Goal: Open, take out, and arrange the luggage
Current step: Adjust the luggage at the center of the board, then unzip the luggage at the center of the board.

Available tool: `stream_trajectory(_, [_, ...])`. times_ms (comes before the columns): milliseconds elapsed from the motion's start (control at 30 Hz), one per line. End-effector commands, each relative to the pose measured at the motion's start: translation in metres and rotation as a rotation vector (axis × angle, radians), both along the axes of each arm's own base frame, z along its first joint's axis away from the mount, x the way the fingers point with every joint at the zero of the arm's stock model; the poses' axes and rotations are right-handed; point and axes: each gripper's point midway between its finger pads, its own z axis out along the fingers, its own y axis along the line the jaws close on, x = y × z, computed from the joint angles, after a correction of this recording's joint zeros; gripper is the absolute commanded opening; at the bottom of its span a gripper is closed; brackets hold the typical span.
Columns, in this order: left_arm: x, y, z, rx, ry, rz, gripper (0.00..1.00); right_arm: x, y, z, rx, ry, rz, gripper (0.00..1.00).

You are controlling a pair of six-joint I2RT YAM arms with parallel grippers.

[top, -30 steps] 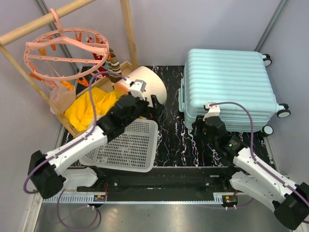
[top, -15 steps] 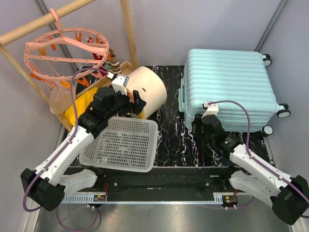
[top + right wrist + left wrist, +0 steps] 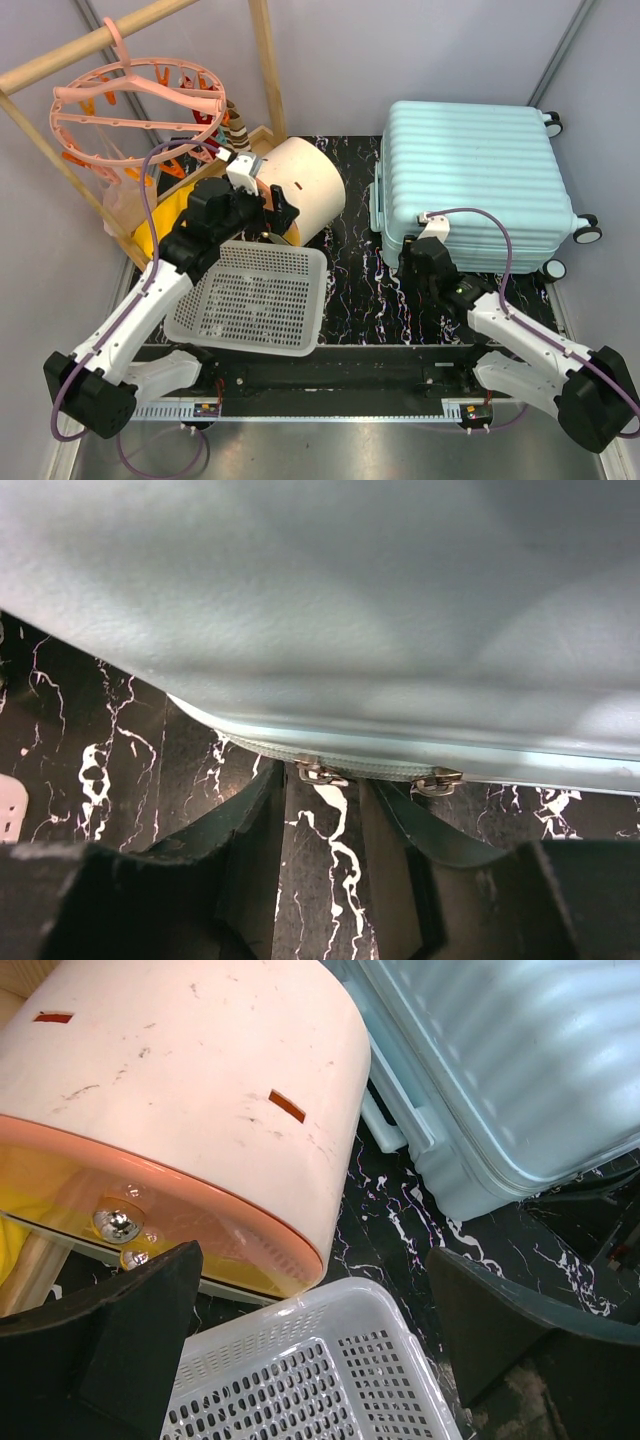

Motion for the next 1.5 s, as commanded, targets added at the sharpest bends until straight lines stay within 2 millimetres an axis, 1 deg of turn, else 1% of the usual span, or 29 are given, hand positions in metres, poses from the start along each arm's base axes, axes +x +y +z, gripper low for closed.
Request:
stream_trajectory(0, [0.000, -0.002, 0.022, -0.044, -0.081, -0.027, 0.99, 0.018, -0.011, 0.024, 0.009, -0.132, -0.085, 0.44])
stream_trajectory(67, [0.000, -0.001, 0.021, -0.047, -0.081, -0.025, 0.99, 0.018, -0.014, 0.021, -0.015, -0.142, -0.081, 0.44])
stream_trajectory(100, [0.001, 0.000, 0.022, -0.048, -0.082, -0.023, 0.99, 0.023, -0.013, 0.027, -0.006, -0.176, -0.091, 0.43])
stream_trajectory(167, [0.001, 0.001, 0.021, -0.048, -0.080, -0.021, 0.99, 0.025, -0.016, 0.026, -0.035, -0.182, -0.094, 0.41])
stream_trajectory(267, [0.000, 0.002, 0.020, -0.047, -0.083, -0.018, 0.99, 0.028, -0.015, 0.027, -0.053, -0.197, -0.082, 0.38])
stream_trajectory(333, [0.000, 0.004, 0.021, -0.048, -0.086, -0.016, 0.99, 0.029, -0.010, 0.030, -0.047, -0.217, -0.051, 0.33])
stream_trajectory(367, [0.000, 0.003, 0.021, -0.047, -0.088, -0.018, 0.99, 0.029, -0.009, 0.032, -0.043, -0.228, -0.045, 0.24])
stream_trajectory(467, [-0.002, 0.006, 0.022, -0.045, -0.093, -0.014, 0.99, 0.029, -0.001, 0.038, -0.018, -0.266, 0.008, 0.13])
stream_trajectory(500, [-0.003, 0.005, 0.022, -0.044, -0.094, -0.016, 0.99, 0.028, 0.002, 0.037, -0.008, -0.267, 0.022, 0.07])
stream_trajectory(667, [-0.007, 0.007, 0.025, -0.052, -0.103, -0.017, 0.99, 0.023, 0.016, 0.034, 0.030, -0.247, 0.094, 0.00])
stream_trajectory(800, [-0.010, 0.006, 0.027, -0.063, -0.105, -0.028, 0.99, 0.019, 0.024, 0.033, 0.065, -0.245, 0.116, 0.00])
stream_trajectory(900, [-0.012, 0.006, 0.029, -0.069, -0.111, -0.032, 0.99, 0.019, 0.032, 0.037, 0.073, -0.252, 0.136, 0.00])
stream_trajectory(933, [-0.012, 0.006, 0.029, -0.070, -0.110, -0.032, 0.99, 0.017, 0.037, 0.037, 0.071, -0.253, 0.152, 0.00])
stream_trajectory(1000, [-0.013, 0.005, 0.030, -0.073, -0.112, -0.035, 0.99, 0.020, 0.043, 0.038, 0.057, -0.249, 0.153, 0.00])
stream_trajectory(1033, [-0.013, 0.005, 0.030, -0.073, -0.112, -0.036, 0.99, 0.018, 0.050, 0.038, 0.047, -0.248, 0.172, 0.00])
stream_trajectory(1100, [-0.014, 0.005, 0.029, -0.076, -0.108, -0.038, 0.99, 0.022, 0.058, 0.039, 0.022, -0.250, 0.172, 0.00])
stream_trajectory(1167, [-0.015, 0.004, 0.030, -0.081, -0.110, -0.041, 0.99, 0.023, 0.071, 0.038, 0.022, -0.251, 0.186, 0.00])
stream_trajectory(1233, [-0.015, 0.004, 0.031, -0.082, -0.110, -0.045, 0.99, 0.025, 0.077, 0.037, 0.034, -0.245, 0.178, 0.00])
stream_trajectory(1300, [-0.016, 0.003, 0.029, -0.084, -0.106, -0.049, 0.99, 0.029, 0.087, 0.036, 0.035, -0.244, 0.180, 0.00])
stream_trajectory(1433, [-0.017, 0.001, 0.030, -0.094, -0.103, -0.059, 0.99, 0.041, 0.103, 0.035, 0.040, -0.244, 0.160, 0.00])
stream_trajectory(1467, [-0.016, 0.001, 0.029, -0.095, -0.100, -0.058, 0.99, 0.048, 0.108, 0.035, 0.038, -0.253, 0.146, 0.00])
